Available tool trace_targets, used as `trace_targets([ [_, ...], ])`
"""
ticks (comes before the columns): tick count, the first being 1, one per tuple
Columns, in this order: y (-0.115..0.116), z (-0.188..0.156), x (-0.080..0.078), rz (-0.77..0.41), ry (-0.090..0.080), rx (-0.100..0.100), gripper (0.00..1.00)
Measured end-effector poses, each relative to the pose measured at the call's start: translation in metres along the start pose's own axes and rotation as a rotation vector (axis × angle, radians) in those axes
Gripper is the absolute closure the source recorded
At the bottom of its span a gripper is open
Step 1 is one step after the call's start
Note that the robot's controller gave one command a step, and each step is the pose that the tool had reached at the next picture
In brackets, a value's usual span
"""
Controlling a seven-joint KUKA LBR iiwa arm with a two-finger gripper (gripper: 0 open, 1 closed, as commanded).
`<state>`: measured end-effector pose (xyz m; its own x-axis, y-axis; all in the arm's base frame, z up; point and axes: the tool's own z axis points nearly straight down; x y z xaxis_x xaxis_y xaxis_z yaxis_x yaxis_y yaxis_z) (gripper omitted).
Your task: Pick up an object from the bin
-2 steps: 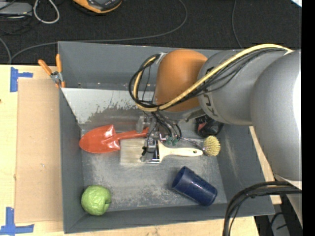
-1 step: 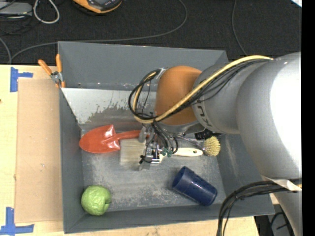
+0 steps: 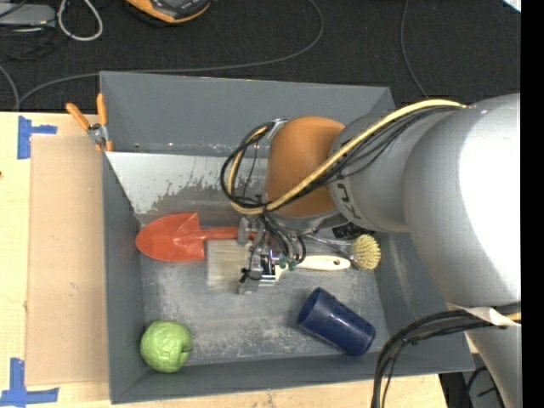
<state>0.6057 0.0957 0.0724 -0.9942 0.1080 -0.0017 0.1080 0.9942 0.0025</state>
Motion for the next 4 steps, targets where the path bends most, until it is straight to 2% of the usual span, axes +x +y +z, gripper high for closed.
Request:
trace_targets([
  [1, -0.004, -0.012, 0.005, 0.04, 0.007, 0.002, 0.0],
  [2, -0.004, -0.073, 0.012, -0.015, 0.0, 0.0, 0.0],
  [3, -0.014, 0.004, 0.008, 0.118, 0.013, 0.003, 0.0],
  [4, 0.036, -0.004, 0.02, 0.012, -0.009, -0.003, 0.0],
])
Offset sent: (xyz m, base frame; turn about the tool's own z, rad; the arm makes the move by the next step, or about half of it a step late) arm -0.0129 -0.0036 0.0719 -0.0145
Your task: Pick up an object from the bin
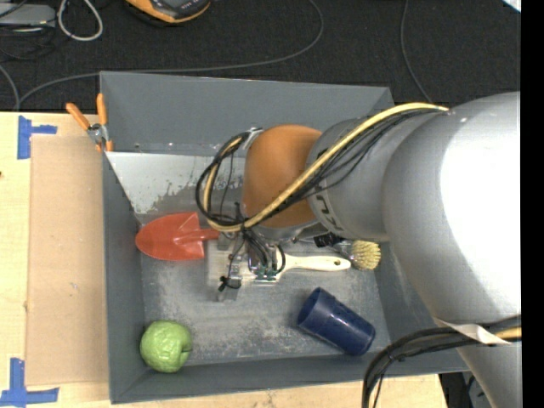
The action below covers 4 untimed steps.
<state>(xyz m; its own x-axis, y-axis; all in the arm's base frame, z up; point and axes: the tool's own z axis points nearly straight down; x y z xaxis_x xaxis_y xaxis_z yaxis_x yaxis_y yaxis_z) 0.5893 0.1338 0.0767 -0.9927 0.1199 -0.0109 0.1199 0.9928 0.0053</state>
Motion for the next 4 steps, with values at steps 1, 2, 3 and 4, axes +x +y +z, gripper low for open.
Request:
trace_targets([
  [1, -0.041, -0.072, -0.011, 0.089, 0.012, 0.007, 0.0],
  [2, -0.006, 0.012, 0.008, 0.039, 0.023, 0.003, 0.0],
  [3, -0.031, 0.007, -0.003, 0.248, 0.008, 0.003, 0.0],
  [4, -0.033, 0.007, -0.002, 0.239, 0.009, 0.004, 0.0],
])
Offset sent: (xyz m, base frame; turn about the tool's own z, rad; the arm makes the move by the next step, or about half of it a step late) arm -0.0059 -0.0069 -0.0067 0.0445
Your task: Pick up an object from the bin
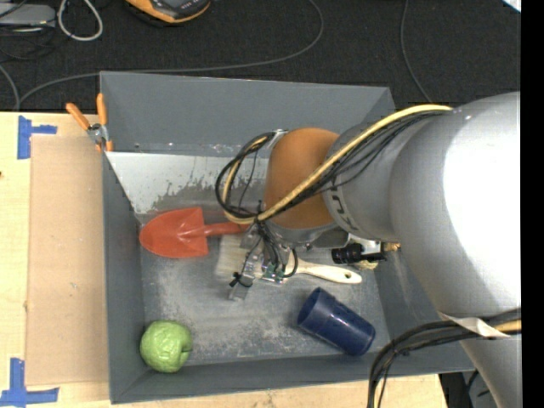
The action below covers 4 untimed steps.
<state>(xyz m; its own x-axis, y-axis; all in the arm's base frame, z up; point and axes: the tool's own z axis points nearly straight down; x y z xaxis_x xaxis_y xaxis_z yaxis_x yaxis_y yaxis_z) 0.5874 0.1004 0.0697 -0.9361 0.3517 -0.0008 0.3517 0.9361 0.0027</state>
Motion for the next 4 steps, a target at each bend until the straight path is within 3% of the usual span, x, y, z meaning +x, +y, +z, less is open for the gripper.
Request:
trace_targets([
  [1, -0.029, -0.001, -0.013, -0.076, 0.001, 0.0, 1.0],
  [2, -0.029, -0.001, -0.013, -0.076, 0.001, 0.0, 1.0],
  [4, -0.058, -0.01, -0.024, -0.1, 0.004, -0.002, 1.0],
])
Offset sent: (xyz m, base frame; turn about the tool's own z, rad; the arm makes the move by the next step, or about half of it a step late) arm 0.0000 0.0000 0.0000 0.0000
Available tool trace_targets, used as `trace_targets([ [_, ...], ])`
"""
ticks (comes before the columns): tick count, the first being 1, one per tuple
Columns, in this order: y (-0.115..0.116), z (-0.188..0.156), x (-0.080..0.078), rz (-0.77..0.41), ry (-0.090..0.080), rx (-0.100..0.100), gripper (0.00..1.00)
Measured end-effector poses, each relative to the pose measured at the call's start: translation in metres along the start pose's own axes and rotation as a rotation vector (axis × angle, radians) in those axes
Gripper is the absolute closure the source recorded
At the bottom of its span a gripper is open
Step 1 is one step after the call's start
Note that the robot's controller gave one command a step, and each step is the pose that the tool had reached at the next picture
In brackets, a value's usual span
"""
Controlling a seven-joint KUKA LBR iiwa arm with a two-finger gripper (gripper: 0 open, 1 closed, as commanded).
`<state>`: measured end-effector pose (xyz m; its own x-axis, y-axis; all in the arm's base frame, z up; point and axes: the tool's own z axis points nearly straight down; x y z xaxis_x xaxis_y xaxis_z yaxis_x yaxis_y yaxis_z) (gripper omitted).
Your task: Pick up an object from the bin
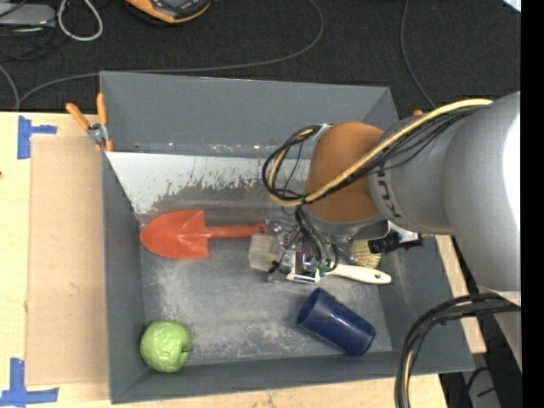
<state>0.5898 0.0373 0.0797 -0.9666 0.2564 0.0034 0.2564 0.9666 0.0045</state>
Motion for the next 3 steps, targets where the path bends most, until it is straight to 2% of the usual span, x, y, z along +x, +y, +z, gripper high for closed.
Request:
trace_targets([
  [1, -0.009, -0.091, 0.002, 0.002, 0.005, 0.003, 1.0],
  [2, -0.012, -0.194, -0.01, 0.037, 0.004, 0.001, 1.0],
  [3, -0.009, -0.176, 0.008, -0.026, 0.011, 0.005, 1.0],
])
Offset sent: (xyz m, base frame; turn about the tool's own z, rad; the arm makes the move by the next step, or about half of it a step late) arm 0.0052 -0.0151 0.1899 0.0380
